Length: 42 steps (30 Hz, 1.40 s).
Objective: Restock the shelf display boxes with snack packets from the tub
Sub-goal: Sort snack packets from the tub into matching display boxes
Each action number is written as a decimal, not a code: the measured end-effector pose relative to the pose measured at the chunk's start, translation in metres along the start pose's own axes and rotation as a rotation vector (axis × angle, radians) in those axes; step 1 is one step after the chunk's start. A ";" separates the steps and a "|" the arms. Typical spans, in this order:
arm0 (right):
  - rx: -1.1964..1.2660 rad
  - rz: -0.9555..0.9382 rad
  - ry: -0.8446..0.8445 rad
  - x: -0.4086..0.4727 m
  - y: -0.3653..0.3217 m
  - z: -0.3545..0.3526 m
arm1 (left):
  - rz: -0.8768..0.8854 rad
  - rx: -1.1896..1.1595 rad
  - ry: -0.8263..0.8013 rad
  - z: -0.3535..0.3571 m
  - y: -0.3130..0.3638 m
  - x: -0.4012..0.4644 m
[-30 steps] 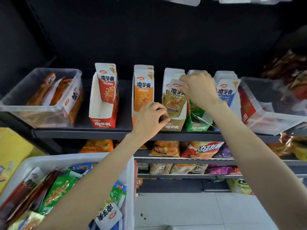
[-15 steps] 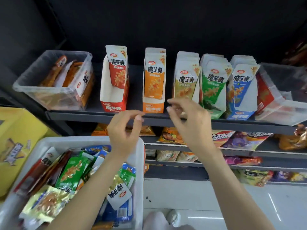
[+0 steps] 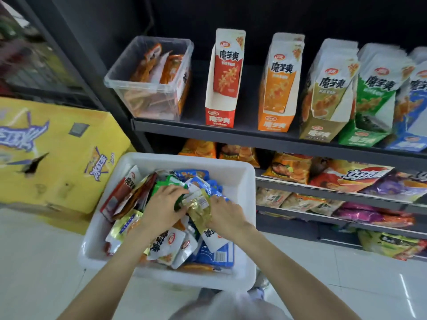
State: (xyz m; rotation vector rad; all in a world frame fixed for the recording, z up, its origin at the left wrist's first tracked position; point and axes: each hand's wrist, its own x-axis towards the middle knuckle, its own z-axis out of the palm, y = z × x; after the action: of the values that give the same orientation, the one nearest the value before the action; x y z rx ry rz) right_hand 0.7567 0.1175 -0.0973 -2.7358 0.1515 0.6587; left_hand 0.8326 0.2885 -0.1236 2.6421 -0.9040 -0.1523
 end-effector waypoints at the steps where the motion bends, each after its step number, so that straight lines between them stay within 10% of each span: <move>1: -0.018 0.040 -0.019 0.005 -0.003 0.007 | 0.021 -0.004 0.005 0.000 0.000 -0.001; 8: -0.142 0.182 0.134 0.024 -0.017 0.038 | 0.105 -0.047 -0.065 -0.003 -0.010 0.005; 18: 1.319 0.286 0.401 -0.025 0.014 -0.017 | 0.326 -0.431 -0.230 -0.019 0.012 0.010; 26: 1.718 0.263 0.349 -0.035 0.034 -0.032 | 0.432 -0.602 -0.102 -0.025 0.029 0.023; 32: 1.271 0.289 0.424 -0.040 0.039 -0.050 | 0.090 -0.839 0.114 -0.044 0.058 0.039; 42: 1.082 -0.047 0.682 -0.049 0.072 -0.118 | 0.200 -0.511 0.187 -0.063 0.115 0.095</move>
State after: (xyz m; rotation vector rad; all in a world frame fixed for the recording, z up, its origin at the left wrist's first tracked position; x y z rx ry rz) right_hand 0.7504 0.0114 0.0039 -1.7657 0.4381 -0.3475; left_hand 0.8547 0.1639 -0.0232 2.0481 -0.9161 -0.0714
